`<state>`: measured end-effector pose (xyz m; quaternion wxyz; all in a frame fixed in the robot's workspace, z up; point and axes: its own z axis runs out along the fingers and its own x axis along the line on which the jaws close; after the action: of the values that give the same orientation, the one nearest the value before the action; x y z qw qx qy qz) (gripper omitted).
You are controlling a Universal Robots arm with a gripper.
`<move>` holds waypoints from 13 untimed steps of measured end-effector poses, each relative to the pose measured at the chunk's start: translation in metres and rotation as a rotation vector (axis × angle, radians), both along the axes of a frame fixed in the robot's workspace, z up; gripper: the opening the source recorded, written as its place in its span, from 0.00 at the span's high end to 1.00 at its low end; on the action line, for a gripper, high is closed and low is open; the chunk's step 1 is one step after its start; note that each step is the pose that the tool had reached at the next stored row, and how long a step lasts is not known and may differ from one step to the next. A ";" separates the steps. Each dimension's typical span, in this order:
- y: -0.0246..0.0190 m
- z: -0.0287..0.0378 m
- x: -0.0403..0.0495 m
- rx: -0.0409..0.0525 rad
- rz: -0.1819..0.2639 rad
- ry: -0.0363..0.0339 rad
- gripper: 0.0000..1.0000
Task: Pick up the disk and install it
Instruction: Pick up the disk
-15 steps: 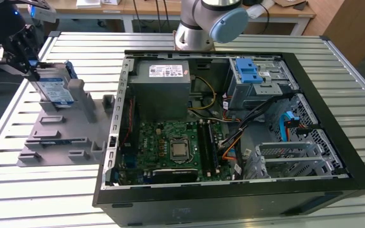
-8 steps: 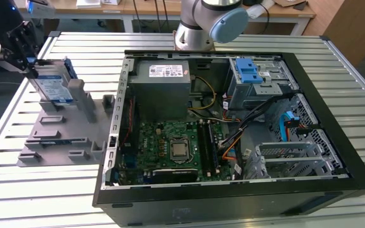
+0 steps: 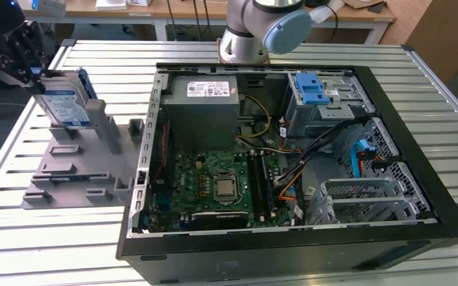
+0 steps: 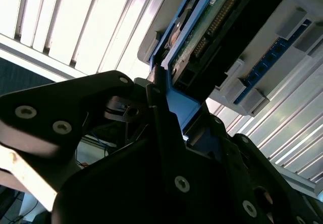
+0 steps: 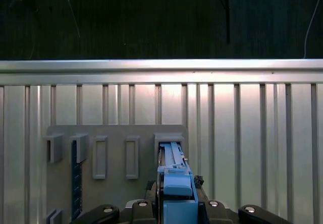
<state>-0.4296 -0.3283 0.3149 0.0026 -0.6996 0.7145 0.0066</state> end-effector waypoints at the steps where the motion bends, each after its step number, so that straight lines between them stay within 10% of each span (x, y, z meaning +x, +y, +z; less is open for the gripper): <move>1: 0.0000 0.0015 0.0000 0.0001 0.000 -0.0001 0.63; 13: 0.0000 0.0134 0.0000 0.0002 0.000 -0.0004 0.63</move>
<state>-0.4296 -0.3283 0.3283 0.0029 -0.6996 0.7145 0.0066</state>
